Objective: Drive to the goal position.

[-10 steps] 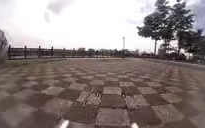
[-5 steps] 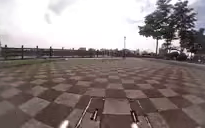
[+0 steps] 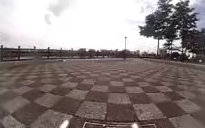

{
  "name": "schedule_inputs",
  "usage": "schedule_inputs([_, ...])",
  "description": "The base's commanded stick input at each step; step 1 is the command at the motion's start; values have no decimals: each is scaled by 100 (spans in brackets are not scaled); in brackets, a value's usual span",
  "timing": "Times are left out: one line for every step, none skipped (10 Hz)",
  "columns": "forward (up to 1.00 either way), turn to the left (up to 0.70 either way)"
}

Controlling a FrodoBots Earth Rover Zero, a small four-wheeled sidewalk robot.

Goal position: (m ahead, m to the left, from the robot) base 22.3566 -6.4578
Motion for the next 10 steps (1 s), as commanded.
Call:
schedule_inputs([100,-29])
schedule_inputs([100,-2])
schedule_inputs([100,0])
schedule_inputs([100,0])
schedule_inputs([100,0])
schedule_inputs([100,0])
schedule_inputs([100,0])
schedule_inputs([100,-10])
schedule_inputs([100,-38])
schedule_inputs([100,-39])
